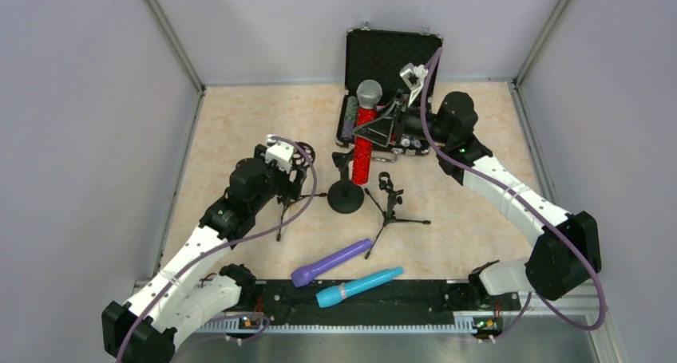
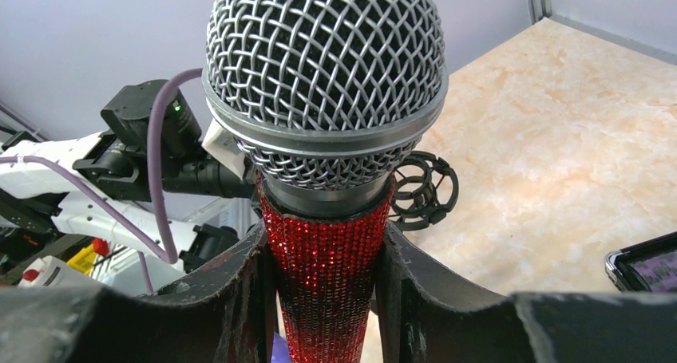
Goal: Attach the microphones to the stand
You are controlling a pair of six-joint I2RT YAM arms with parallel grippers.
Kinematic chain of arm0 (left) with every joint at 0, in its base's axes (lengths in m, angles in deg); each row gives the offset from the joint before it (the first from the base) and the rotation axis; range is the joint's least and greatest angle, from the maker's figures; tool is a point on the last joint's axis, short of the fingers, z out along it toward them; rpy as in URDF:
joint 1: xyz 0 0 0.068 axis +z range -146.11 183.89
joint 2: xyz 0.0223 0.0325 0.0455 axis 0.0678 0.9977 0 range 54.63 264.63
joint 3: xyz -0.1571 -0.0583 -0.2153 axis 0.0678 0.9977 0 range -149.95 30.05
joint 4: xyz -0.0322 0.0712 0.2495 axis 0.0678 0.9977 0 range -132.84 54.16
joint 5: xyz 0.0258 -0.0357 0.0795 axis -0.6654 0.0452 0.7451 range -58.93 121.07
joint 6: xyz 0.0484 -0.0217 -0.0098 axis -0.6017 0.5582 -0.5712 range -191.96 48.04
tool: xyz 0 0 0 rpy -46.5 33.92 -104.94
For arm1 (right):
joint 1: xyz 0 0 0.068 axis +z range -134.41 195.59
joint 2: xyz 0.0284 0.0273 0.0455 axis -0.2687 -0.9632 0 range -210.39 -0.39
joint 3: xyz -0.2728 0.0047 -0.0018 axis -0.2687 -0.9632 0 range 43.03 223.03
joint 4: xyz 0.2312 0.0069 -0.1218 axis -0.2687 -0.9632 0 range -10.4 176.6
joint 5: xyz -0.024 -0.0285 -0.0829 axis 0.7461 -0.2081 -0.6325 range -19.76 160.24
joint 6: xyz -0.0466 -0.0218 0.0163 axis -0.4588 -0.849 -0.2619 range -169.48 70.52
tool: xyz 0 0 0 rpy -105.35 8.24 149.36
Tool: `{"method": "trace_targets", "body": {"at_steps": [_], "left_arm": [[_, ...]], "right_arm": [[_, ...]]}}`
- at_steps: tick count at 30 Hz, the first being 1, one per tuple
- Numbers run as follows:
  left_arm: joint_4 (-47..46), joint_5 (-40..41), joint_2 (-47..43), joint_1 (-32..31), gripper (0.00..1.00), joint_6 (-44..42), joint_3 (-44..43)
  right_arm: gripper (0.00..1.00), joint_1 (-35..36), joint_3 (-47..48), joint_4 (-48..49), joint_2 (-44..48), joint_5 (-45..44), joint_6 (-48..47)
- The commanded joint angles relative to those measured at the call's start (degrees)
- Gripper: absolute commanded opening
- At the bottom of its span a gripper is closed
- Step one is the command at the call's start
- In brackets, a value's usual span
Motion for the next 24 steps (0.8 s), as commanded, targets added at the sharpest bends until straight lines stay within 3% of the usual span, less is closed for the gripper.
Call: {"method": "trace_targets", "body": {"at_steps": [1,15,24], "left_arm": [[-6.87,-3.59,-1.30,-0.19,0.86,1.05,-1.38],[-17.57,-7.95,3.81,-0.13,0.95,5.56,-10.12],[-17.99,-12.88,8.94,0.95,0.99,11.24,-17.11]], "right_arm": [[0.00,0.68,2.43,2.66,0.19,-0.28,-0.73],[0.00,0.68,2.16,1.95,1.31,-0.71,-1.77],[0.00,0.65,2.49,1.89,1.60,-0.81,-2.35]]}}
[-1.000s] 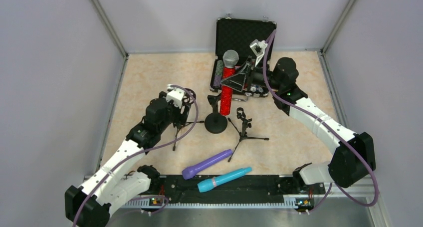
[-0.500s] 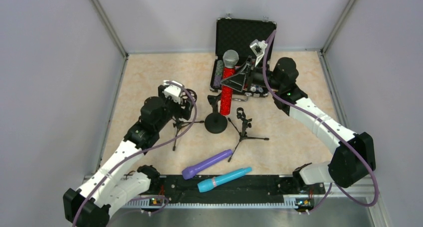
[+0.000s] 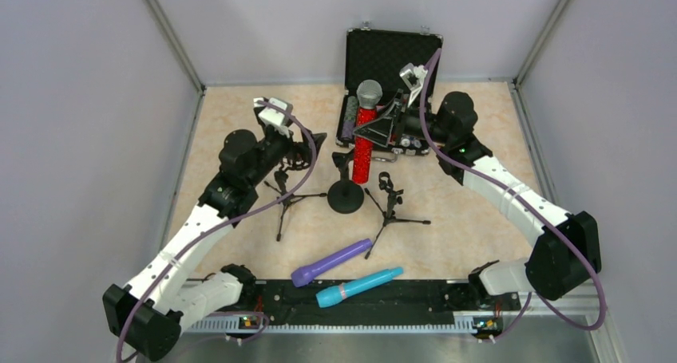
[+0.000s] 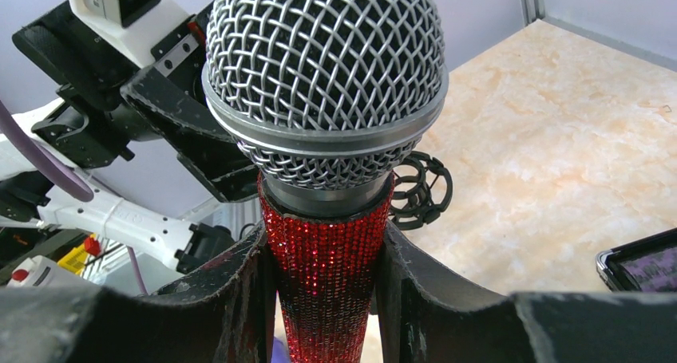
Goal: Attach the microphones to the stand
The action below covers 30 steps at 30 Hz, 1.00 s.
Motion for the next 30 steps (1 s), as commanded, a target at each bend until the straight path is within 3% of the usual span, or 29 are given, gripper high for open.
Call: {"method": "trace_targets", "body": {"at_steps": [1,12,23,30], "left_arm": [[-3.52,-4.51,2.01,1.27,0.99,4.39,-4.24],[-7.41,-12.79,4.18,10.75,0.99,16.31,-1.63],[-16.20,-22.70,2.50,29.19,0.99,31.54,7.91],[-17.97,-22.58,0.58,38.74,0.99,37.76,14.34]], "right_arm": [[0.00,0.72,2.54,2.38,1.52,-0.48,-1.14],[0.00,0.64,2.82,2.21,1.56,-0.43,-1.57],[0.00,0.69,3.91,1.89,1.01,-0.61,-1.42],[0.00,0.79,6.18,2.41,-1.10,-0.03,-0.31]]}}
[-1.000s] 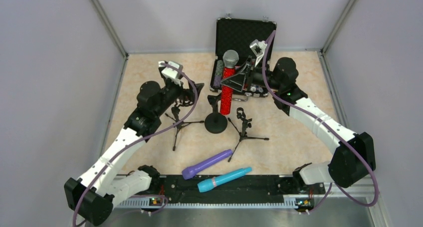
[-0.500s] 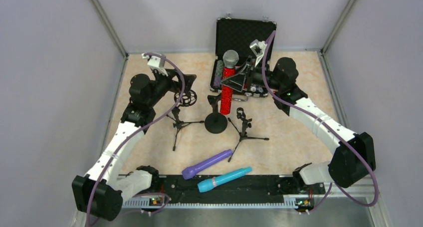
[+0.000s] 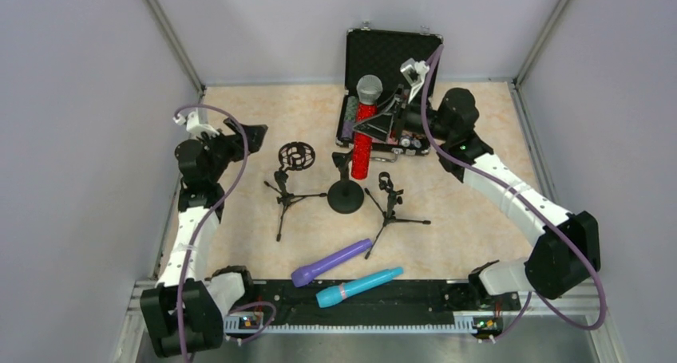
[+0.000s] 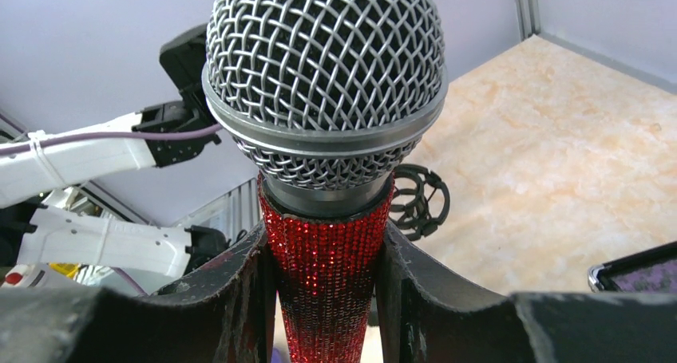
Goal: Attach the microphones to the stand
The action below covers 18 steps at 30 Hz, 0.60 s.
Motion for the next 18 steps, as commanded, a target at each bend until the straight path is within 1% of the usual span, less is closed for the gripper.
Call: {"method": "trace_targets", "body": {"at_steps": [1,7,12,18], "left_arm": [[-4.94,-1.09,-2.78,4.12,0.99,4.74,3.11],[-2.75,3.17,-4.54,5.09,0.99,-0.43,6.83],[-1.82,4.46,-4.71,5.11,0.99,-6.30,8.97],[-3.05,4.79,-4.75,5.08,0.99,-9.67,12.38]], "right_arm": [[0.00,0.72,5.33,3.62,-1.40,0.41,0.60],[0.00,1.29,8.96,4.64,-4.53,0.58,2.41],[0.00,2.51,13.11,4.34,-7.69,0.16,2.54],[0.00,3.92,20.38,-1.19,-13.09,-2.56,2.75]]}}
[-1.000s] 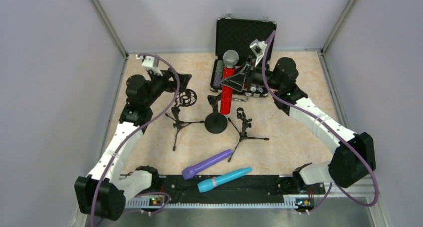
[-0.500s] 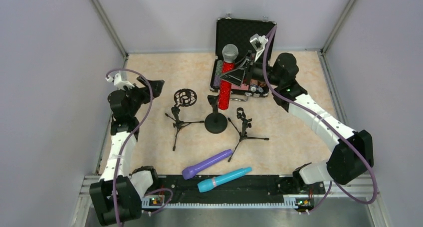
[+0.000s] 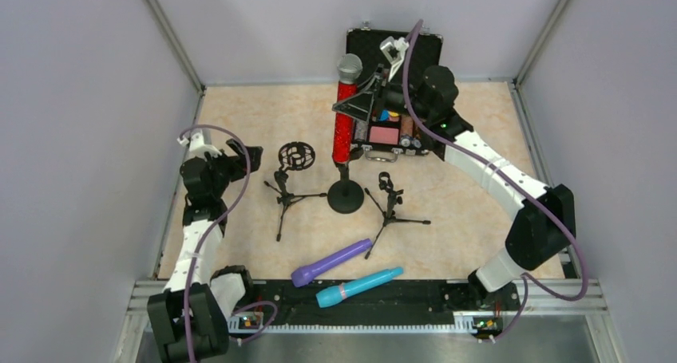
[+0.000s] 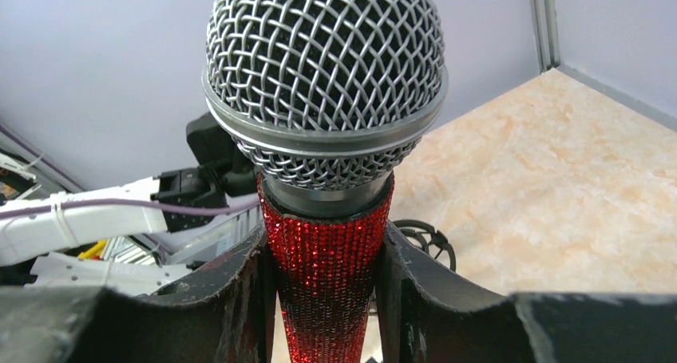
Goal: Attach the microphones to the stand
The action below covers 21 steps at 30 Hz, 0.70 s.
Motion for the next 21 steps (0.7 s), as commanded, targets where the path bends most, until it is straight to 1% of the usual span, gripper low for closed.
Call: {"method": "trace_targets", "body": {"at_steps": [1,5,7,11,16,18,21], "left_arm": [[-2.73,0.05,-1.25,0.25,0.99,-4.45,2.21],[-3.06,-3.59,-1.20,0.25,0.98,-5.89,2.12],[-3.01,-5.82,-0.82,0.25,0.98,-8.00,1.43],[-1.17,-6.82,0.15,0.23,0.98,-8.91,0.06],[-0.84,-7.25,0.09,0.16,0.98,-9.12,0.01],[-0.52,-7.25,-0.07,0.22,0.97,-9.38,0.02],[0.10,-6.77,-0.28,0.25,0.98,-9.88,0.02]], "right_arm": [[0.00,1.34,8.15,-2.49,-3.73,-2.31,0.83],[0.00,2.03,13.56,-5.67,-7.91,-3.00,2.15],[0.00,2.50,15.70,-7.08,-9.38,-4.54,2.51],[0.00,3.60,18.87,-7.49,-11.77,-7.50,2.39],[0.00,4.70,19.32,-2.21,-13.87,-9.21,2.23],[0.00,5.24,18.80,0.81,-14.76,-12.56,2.87],[0.00,5.72,18.38,3.76,-15.71,-14.25,3.77]]}}
